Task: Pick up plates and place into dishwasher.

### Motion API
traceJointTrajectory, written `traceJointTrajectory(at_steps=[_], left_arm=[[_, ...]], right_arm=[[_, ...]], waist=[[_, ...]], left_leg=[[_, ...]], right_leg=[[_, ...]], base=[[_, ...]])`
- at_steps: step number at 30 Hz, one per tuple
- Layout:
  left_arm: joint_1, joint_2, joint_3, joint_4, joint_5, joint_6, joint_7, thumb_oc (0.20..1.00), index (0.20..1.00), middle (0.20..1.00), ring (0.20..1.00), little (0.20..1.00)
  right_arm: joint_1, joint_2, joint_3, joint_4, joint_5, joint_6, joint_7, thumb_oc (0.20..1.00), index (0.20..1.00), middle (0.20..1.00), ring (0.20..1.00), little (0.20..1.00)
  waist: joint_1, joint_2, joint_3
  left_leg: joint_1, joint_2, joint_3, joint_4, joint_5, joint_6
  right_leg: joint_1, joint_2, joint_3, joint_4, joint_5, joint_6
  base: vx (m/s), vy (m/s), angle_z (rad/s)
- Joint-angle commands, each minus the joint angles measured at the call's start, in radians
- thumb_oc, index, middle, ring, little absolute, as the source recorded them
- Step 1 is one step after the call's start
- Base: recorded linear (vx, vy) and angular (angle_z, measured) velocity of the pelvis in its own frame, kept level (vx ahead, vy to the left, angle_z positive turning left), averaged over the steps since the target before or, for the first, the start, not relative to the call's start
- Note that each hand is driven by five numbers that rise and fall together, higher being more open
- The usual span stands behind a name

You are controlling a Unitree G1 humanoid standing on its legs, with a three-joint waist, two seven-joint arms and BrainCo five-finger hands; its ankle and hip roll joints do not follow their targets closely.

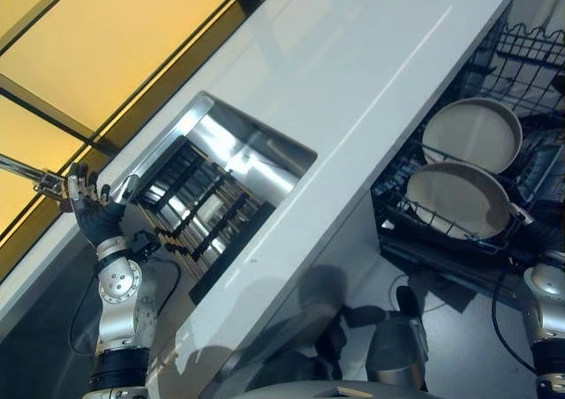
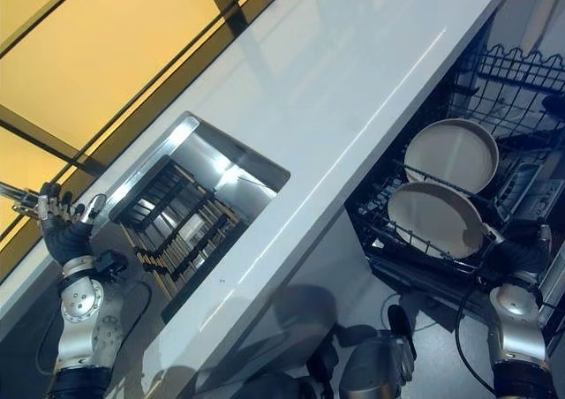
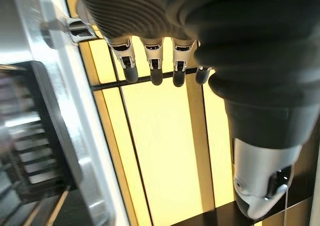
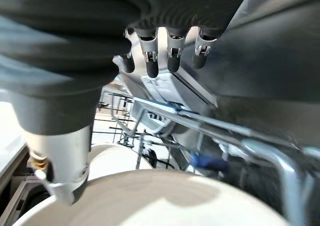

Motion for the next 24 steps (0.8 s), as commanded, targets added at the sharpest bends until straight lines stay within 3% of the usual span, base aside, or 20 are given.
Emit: traceJointTrajectory(at_steps=[1,13,24], left_arm=[[-0.07,0.064,0.0,-0.017,-0.019,-0.051,0.061,1.0,1.0,1.0,1.0,1.0],[-0.168,0.096,-0.071,-0.081,0.044,-0.045,0.148,1.0,1.0,1.0,1.0,1.0],[-0.166,0.09,-0.077,-0.098,0.06,-0.023,0.169,1.0,1.0,1.0,1.0,1.0]], right_arm=[[-0.104,-0.024,0.037,0.049,0.112,-0.112,0.007,1.0,1.0,1.0,1.0,1.0],[-0.241,0.059,0.132,0.045,0.261,-0.267,0.1,1.0,1.0,1.0,1.0,1.0],[-0.333,0.1,0.169,0.002,0.219,-0.287,0.129,1.0,1.0,1.0,1.0,1.0]], waist=[[0.011,-0.076,0.002],[0.032,-0.07,0.101],[0.075,-0.067,0.1]], left_leg=[[-0.135,0.086,-0.053,0.27,-0.077,-0.092],[-0.272,0.071,-0.09,0.329,-0.073,-0.09],[-0.303,0.054,-0.092,0.338,-0.075,-0.088]], right_leg=[[-0.011,-0.105,0.065,0.027,-0.015,0.033],[-0.107,-0.123,0.09,0.024,0.027,0.035],[-0.116,-0.16,0.058,0.017,0.05,0.029]], base=[[-0.13,0.028,0.09],[-0.11,0.018,0.04],[0.01,0.073,0.02]])
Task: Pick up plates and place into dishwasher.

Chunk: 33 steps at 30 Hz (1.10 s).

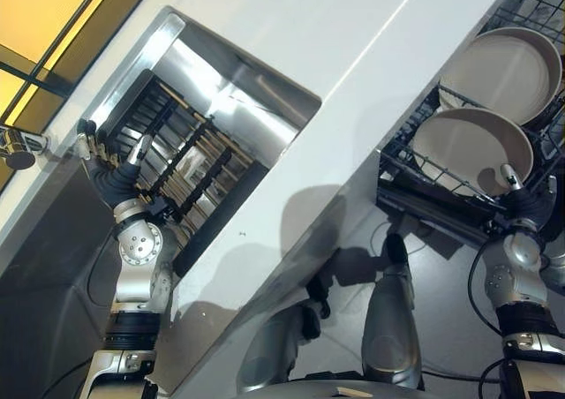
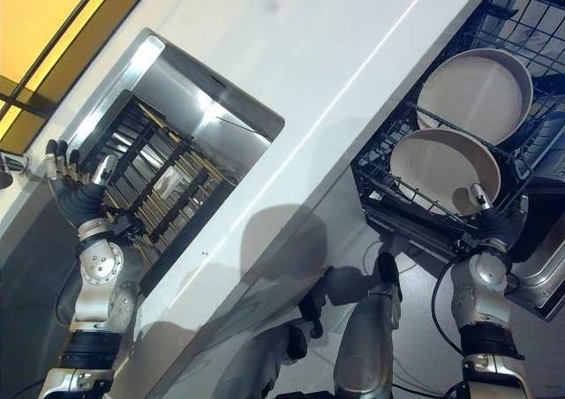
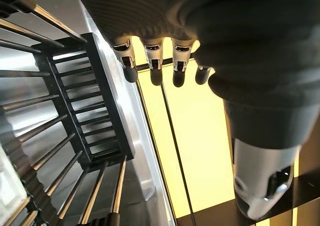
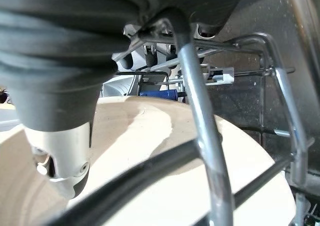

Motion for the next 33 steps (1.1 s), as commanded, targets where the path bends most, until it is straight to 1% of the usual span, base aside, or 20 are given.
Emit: traceJointTrajectory(at_steps=[1,7,12,16,25,33], left_arm=[[-0.003,0.046,0.028,-0.073,0.037,-0.028,0.018,1.0,1.0,1.0,1.0,1.0],[-0.009,0.055,0.035,-0.072,0.044,-0.028,0.02,1.0,1.0,1.0,1.0,1.0],[-0.021,0.059,0.029,-0.085,0.058,-0.026,0.02,1.0,1.0,1.0,1.0,1.0],[-0.027,0.056,0.026,-0.097,0.062,-0.021,0.025,1.0,1.0,1.0,1.0,1.0],[-0.008,0.052,0.023,-0.125,0.038,-0.019,0.02,1.0,1.0,1.0,1.0,1.0],[-0.017,0.071,0.021,-0.119,0.017,-0.017,-0.002,1.0,1.0,1.0,1.0,1.0]], right_arm=[[-0.16,0.021,0.062,-0.114,-0.046,-0.054,0.093,1.0,1.0,1.0,1.0,1.0],[-0.201,0.018,0.06,-0.153,-0.066,-0.042,0.105,1.0,1.0,1.0,1.0,1.0],[-0.246,0.024,0.073,-0.177,-0.08,-0.043,0.098,1.0,1.0,1.0,1.0,1.0],[-0.283,0.025,0.088,-0.183,-0.09,-0.037,0.091,1.0,1.0,1.0,1.0,1.0],[-0.364,0.016,0.119,-0.185,-0.113,-0.023,0.088,1.0,1.0,1.0,1.0,1.0],[-0.393,0.018,0.144,-0.177,-0.128,-0.024,0.063,1.0,1.0,1.0,1.0,1.0]], waist=[[0.069,-0.036,0.014],[0.087,-0.041,0.019],[0.106,-0.043,0.041],[0.119,-0.038,0.056],[0.155,-0.015,0.056],[0.167,-0.02,0.049]], left_leg=[[-0.089,0.069,-0.078,0.228,-0.082,-0.102],[-0.116,0.059,-0.083,0.239,-0.088,-0.098],[-0.144,0.047,-0.089,0.245,-0.087,-0.094],[-0.156,0.036,-0.09,0.244,-0.085,-0.091],[-0.164,0.01,-0.089,0.245,-0.092,-0.086],[-0.157,0.0,-0.089,0.258,-0.11,-0.079]], right_leg=[[0.066,-0.132,0.052,-0.055,0.037,0.025],[0.031,-0.149,0.048,-0.034,0.047,0.026],[-0.004,-0.16,0.047,-0.02,0.061,0.025],[-0.023,-0.17,0.045,-0.013,0.072,0.026],[-0.034,-0.21,0.021,-0.012,0.097,0.023],[-0.026,-0.226,0.005,-0.007,0.11,0.021]], base=[[0.04,0.067,0.11],[0.01,0.039,0.07],[-0.04,0.012,0.06],[-0.02,0.031,0.1],[0.01,0.043,0.11],[0.0,-0.013,0.07]])
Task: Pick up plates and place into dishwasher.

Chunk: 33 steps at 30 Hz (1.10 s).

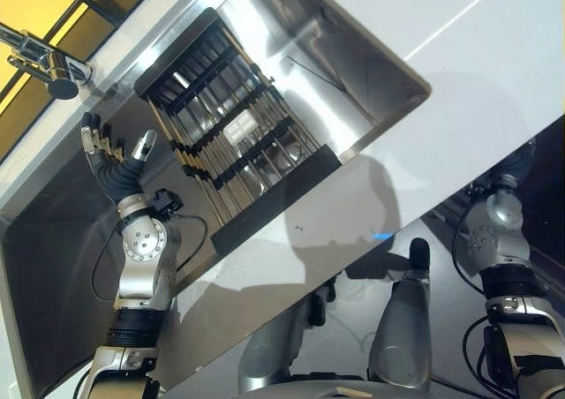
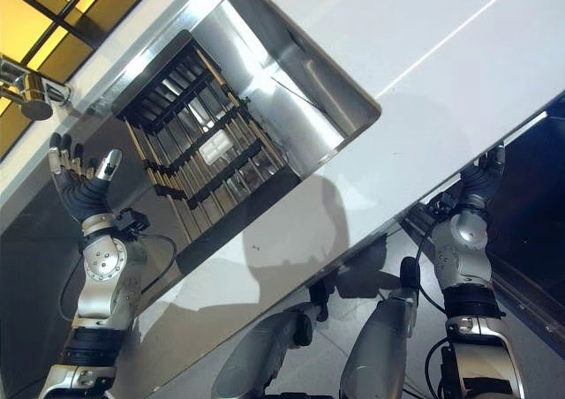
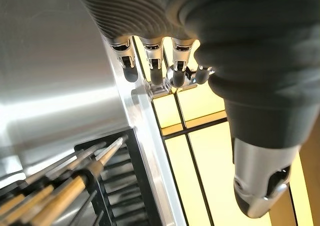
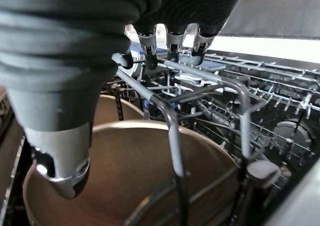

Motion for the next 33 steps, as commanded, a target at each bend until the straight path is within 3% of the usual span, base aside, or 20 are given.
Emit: traceJointTrajectory(at_steps=[1,11,23,33], left_arm=[[-0.002,0.073,0.041,-0.092,0.013,-0.034,-0.013,1.0,1.0,1.0,1.0,1.0],[-0.007,0.092,0.041,-0.063,0.002,-0.043,-0.059,1.0,1.0,1.0,1.0,1.0],[0.083,0.056,0.079,-0.053,0.011,-0.066,-0.17,1.0,1.0,1.0,1.0,1.0],[0.127,0.044,0.116,-0.039,-0.003,-0.032,-0.239,1.0,1.0,1.0,1.0,1.0]], right_arm=[[-0.189,0.01,0.07,-0.152,-0.08,-0.075,0.041,1.0,1.0,1.0,1.0,1.0],[-0.093,0.008,0.043,-0.144,-0.088,-0.098,-0.021,1.0,1.0,1.0,1.0,1.0],[0.237,-0.022,-0.071,-0.292,-0.281,-0.011,-0.055,1.0,1.0,1.0,1.0,1.0],[0.389,-0.02,-0.146,-0.386,-0.385,0.039,-0.045,1.0,1.0,1.0,1.0,1.0]], waist=[[0.028,-0.022,0.047],[-0.011,-0.052,0.001],[-0.096,-0.104,-0.09],[-0.152,-0.161,-0.167]], left_leg=[[-0.067,0.071,-0.03,0.238,-0.131,-0.106],[-0.001,0.077,-0.021,0.252,-0.172,-0.092],[0.129,0.086,0.015,0.251,-0.223,-0.057],[0.221,0.11,0.082,0.232,-0.249,-0.044]], right_leg=[[0.037,-0.137,0.066,-0.069,0.14,-0.009],[0.092,-0.128,0.074,-0.082,0.148,-0.014],[0.176,-0.111,0.13,-0.074,0.164,-0.014],[0.203,-0.118,0.145,-0.094,0.245,0.019]], base=[[-0.02,-0.051,0.03],[0.0,-0.027,0.02],[0.05,0.003,-0.15],[0.06,-0.011,-0.34]])
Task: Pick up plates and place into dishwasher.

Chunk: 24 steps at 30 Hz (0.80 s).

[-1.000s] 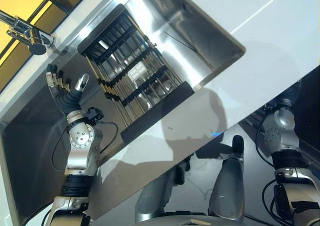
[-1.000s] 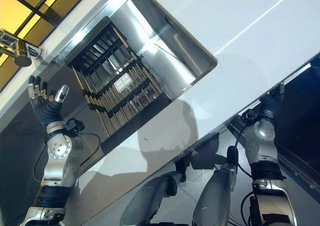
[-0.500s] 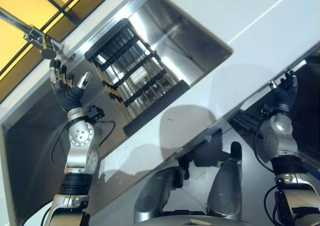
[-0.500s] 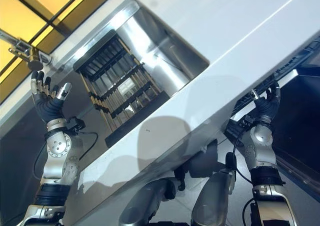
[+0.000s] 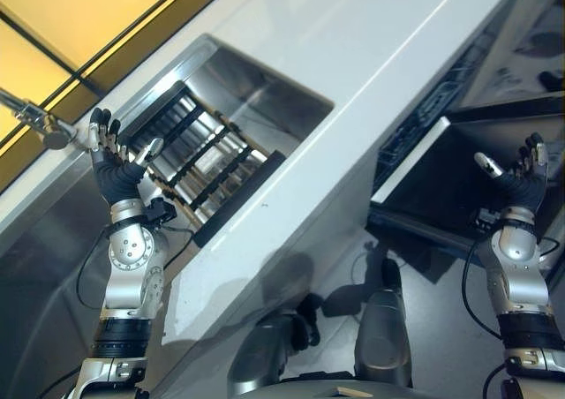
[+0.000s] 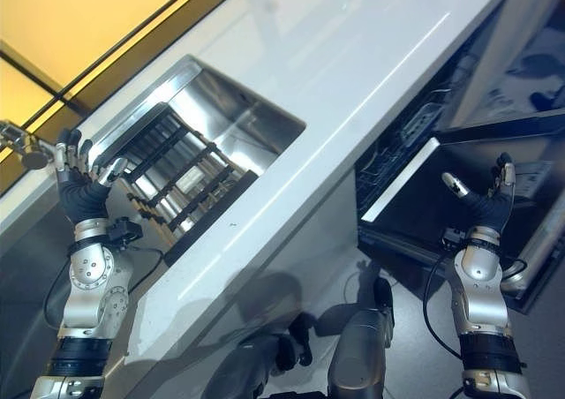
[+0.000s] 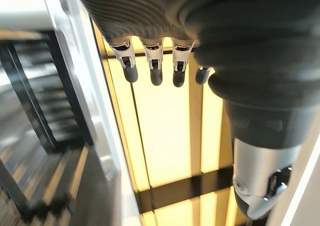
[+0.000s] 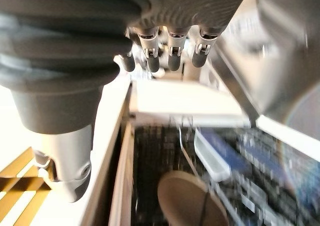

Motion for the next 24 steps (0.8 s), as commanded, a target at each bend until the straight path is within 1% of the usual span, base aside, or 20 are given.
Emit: traceJointTrajectory(at_steps=[1,6,8,9,11,12,13,14,16,19,20,21,22,24], left_arm=[[0.04,0.0,0.057,-0.017,-0.003,-0.03,-0.022,1.0,1.0,1.0,1.0,1.0],[0.053,0.009,0.074,-0.017,-0.002,-0.024,-0.031,1.0,1.0,1.0,1.0,1.0],[0.068,0.015,0.089,-0.021,-0.004,-0.021,-0.034,1.0,1.0,1.0,1.0,1.0],[0.079,0.016,0.096,-0.025,-0.005,-0.022,-0.034,1.0,1.0,1.0,1.0,1.0],[0.093,0.011,0.101,-0.03,0.003,-0.031,-0.034,1.0,1.0,1.0,1.0,1.0],[0.101,0.006,0.106,-0.039,0.006,-0.034,-0.027,1.0,1.0,1.0,1.0,1.0],[0.105,0.004,0.106,-0.045,0.004,-0.034,-0.024,1.0,1.0,1.0,1.0,1.0],[0.106,0.002,0.106,-0.053,-0.006,-0.032,-0.023,1.0,1.0,1.0,1.0,1.0],[0.107,-0.01,0.103,-0.042,-0.015,-0.034,-0.025,1.0,1.0,1.0,1.0,1.0],[0.103,-0.033,0.084,-0.024,-0.019,-0.023,-0.034,1.0,1.0,1.0,1.0,1.0],[0.098,-0.039,0.073,-0.017,-0.015,-0.026,-0.032,1.0,1.0,1.0,1.0,1.0],[0.094,-0.041,0.069,-0.013,-0.013,-0.029,-0.032,1.0,1.0,1.0,1.0,1.0],[0.083,-0.042,0.061,-0.011,-0.015,-0.03,-0.028,1.0,1.0,1.0,1.0,1.0],[0.061,-0.042,0.05,-0.003,-0.015,-0.034,-0.018,1.0,1.0,1.0,1.0,1.0]], right_arm=[[0.042,-0.031,-0.04,-0.102,-0.063,-0.028,-0.026,1.0,1.0,1.0,1.0,1.0],[0.089,0.002,-0.076,-0.135,-0.084,-0.024,-0.117,1.0,1.0,1.0,1.0,1.0],[0.114,0.026,-0.089,-0.145,-0.092,-0.016,-0.19,1.0,1.0,1.0,1.0,1.0],[0.125,0.04,-0.095,-0.148,-0.085,-0.016,-0.228,1.0,1.0,1.0,1.0,1.0],[0.133,0.058,-0.101,-0.15,-0.068,-0.005,-0.285,1.0,1.0,1.0,1.0,1.0],[0.14,0.074,-0.103,-0.147,-0.076,-0.004,-0.31,1.0,1.0,1.0,1.0,1.0],[0.145,0.079,-0.102,-0.15,-0.077,-0.001,-0.325,1.0,1.0,1.0,1.0,1.0],[0.154,0.083,-0.106,-0.145,-0.073,0.005,-0.357,1.0,1.0,1.0,1.0,1.0],[0.156,0.081,-0.112,-0.121,-0.049,0.014,-0.386,1.0,1.0,1.0,1.0,1.0],[0.16,0.089,-0.104,-0.084,-0.008,0.033,-0.386,1.0,1.0,1.0,1.0,1.0],[0.16,0.093,-0.091,-0.067,0.016,0.028,-0.366,1.0,1.0,1.0,1.0,1.0],[0.159,0.092,-0.087,-0.06,0.039,0.025,-0.348,1.0,1.0,1.0,1.0,1.0],[0.154,0.091,-0.077,-0.037,0.114,0.001,-0.295,1.0,1.0,1.0,1.0,1.0],[0.138,0.086,-0.069,0.021,0.195,-0.035,-0.238,1.0,1.0,1.0,1.0,1.0]], waist=[[-0.063,0.0,-0.088],[-0.075,-0.02,-0.107],[-0.08,-0.02,-0.11],[-0.078,-0.013,-0.11],[-0.072,-0.006,-0.113],[-0.069,-0.003,-0.116],[-0.072,0.002,-0.117],[-0.086,0.02,-0.116],[-0.095,0.037,-0.115],[-0.109,0.059,-0.108],[-0.12,0.071,-0.097],[-0.123,0.075,-0.092],[-0.134,0.086,-0.077],[-0.144,0.103,-0.051]], left_leg=[[0.03,0.036,-0.041,0.129,-0.157,-0.033],[0.053,0.041,-0.006,0.1,-0.151,-0.026],[0.067,0.043,0.019,0.073,-0.138,-0.017],[0.079,0.049,0.039,0.061,-0.139,-0.01],[0.084,0.05,0.067,0.048,-0.128,0.001],[0.08,0.04,0.065,0.035,-0.112,-0.001],[0.081,0.035,0.062,0.026,-0.107,-0.003],[0.088,0.029,0.055,0.02,-0.108,-0.006],[0.095,0.026,0.063,0.025,-0.114,-0.008],[0.097,0.021,0.069,0.032,-0.117,-0.008],[0.095,0.018,0.073,0.037,-0.117,-0.008],[0.093,0.016,0.076,0.039,-0.117,-0.008],[0.087,0.013,0.085,0.047,-0.117,-0.009],[0.07,0.012,0.097,0.066,-0.12,-0.01]], right_leg=[[0.031,-0.092,0.014,-0.217,0.347,0.1],[0.029,-0.085,-0.01,-0.225,0.366,0.109],[0.016,-0.069,-0.034,-0.189,0.366,0.111],[0.006,-0.055,-0.059,-0.146,0.349,0.113],[-0.002,-0.039,-0.104,-0.112,0.294,0.103],[-0.003,-0.047,-0.122,-0.132,0.298,0.096],[-0.005,-0.048,-0.119,-0.138,0.307,0.096],[-0.014,-0.043,-0.096,-0.139,0.301,0.092],[-0.023,-0.051,-0.09,-0.143,0.29,0.089],[-0.032,-0.058,-0.082,-0.143,0.289,0.09],[-0.043,-0.061,-0.071,-0.139,0.295,0.089],[-0.048,-0.062,-0.065,-0.136,0.296,0.089],[-0.06,-0.067,-0.053,-0.135,0.298,0.088],[-0.083,-0.072,-0.036,-0.129,0.294,0.086]], base=[[0.02,-0.038,-0.51],[-0.01,-0.035,-0.33],[-0.04,0.046,-0.33],[-0.06,0.108,-0.38],[-0.07,0.083,-0.43],[-0.05,0.03,-0.54],[0.0,0.094,-0.57],[0.05,0.124,-0.44],[0.08,0.122,-0.22],[0.08,0.069,-0.14],[0.07,0.072,-0.3],[0.05,0.09,-0.36],[0.02,0.075,-0.3],[-0.01,0.049,-0.15]])
